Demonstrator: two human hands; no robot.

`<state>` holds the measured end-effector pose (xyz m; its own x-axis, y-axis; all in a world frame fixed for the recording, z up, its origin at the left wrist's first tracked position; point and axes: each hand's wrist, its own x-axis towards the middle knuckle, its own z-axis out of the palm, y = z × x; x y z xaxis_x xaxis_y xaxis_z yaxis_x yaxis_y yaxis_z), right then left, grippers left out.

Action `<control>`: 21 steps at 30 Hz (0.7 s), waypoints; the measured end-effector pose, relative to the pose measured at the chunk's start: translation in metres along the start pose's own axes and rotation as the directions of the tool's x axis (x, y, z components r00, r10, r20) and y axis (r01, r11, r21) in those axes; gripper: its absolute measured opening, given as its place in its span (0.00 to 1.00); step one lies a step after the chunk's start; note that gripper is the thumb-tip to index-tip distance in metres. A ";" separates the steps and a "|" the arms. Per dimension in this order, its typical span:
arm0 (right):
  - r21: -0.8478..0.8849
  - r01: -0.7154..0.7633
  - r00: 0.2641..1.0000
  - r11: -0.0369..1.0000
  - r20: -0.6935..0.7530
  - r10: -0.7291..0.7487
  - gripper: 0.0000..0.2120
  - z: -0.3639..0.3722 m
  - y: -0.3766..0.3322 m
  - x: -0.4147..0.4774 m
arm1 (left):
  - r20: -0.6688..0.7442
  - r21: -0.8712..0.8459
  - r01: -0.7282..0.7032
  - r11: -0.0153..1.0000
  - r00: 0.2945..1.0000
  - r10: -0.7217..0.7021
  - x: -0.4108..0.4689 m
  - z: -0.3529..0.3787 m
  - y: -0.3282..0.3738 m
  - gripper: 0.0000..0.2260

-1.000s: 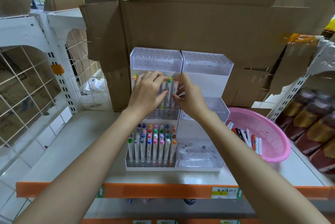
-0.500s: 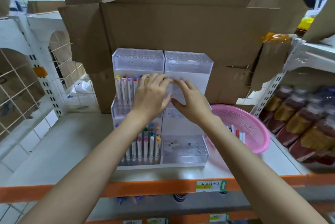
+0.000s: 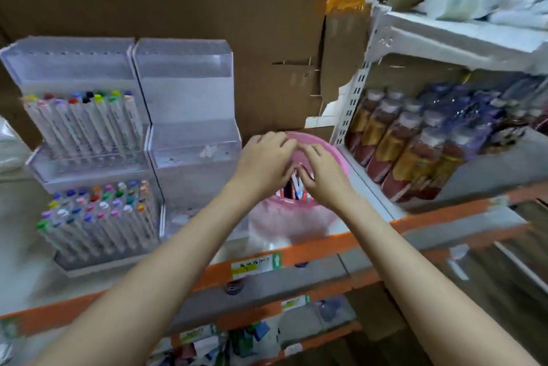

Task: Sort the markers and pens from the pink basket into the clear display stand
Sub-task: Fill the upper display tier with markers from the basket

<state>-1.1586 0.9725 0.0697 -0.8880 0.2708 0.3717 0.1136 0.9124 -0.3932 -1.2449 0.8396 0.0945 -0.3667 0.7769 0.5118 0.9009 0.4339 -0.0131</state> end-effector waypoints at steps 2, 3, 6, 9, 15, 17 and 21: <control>-0.003 -0.044 0.997 0.999 0.061 0.044 0.19 0.005 0.018 -0.005 | 0.145 -0.030 0.033 0.999 0.989 -0.028 0.005 0.017 0.013 0.13; -0.009 -0.068 0.993 0.998 0.093 0.069 0.18 0.008 0.026 -0.005 | 0.213 -0.028 0.069 0.997 0.975 -0.062 0.007 0.025 0.017 0.12; -0.043 -0.111 0.980 0.993 0.161 0.117 0.18 0.016 0.045 0.002 | 0.373 -0.024 0.187 0.982 0.913 -0.165 0.010 0.050 0.017 0.09; -0.084 -0.137 0.955 0.987 0.252 0.154 0.17 0.025 0.055 0.016 | 0.470 -0.023 0.290 0.957 0.848 -0.246 0.015 0.070 0.010 0.06; -0.193 -0.180 0.864 0.965 0.437 0.249 0.08 0.044 0.053 0.049 | 0.535 0.065 0.413 0.908 0.754 -0.381 0.023 0.094 -0.001 0.19; -0.208 -0.193 0.849 0.959 0.454 0.269 0.07 0.050 0.052 0.054 | 0.529 0.102 0.403 0.910 0.752 -0.393 0.025 0.100 0.000 0.18; -0.176 -0.241 0.844 0.954 0.448 0.296 0.07 0.059 0.055 0.058 | 0.541 0.089 0.422 0.902 0.740 -0.400 0.031 0.103 0.000 0.18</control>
<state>-1.2298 1.0204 0.0196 -0.9152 0.3610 -0.1793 0.4012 0.8593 -0.3173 -1.2798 0.9108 0.0218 -0.7571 0.6484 -0.0806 0.6372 0.7600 0.1278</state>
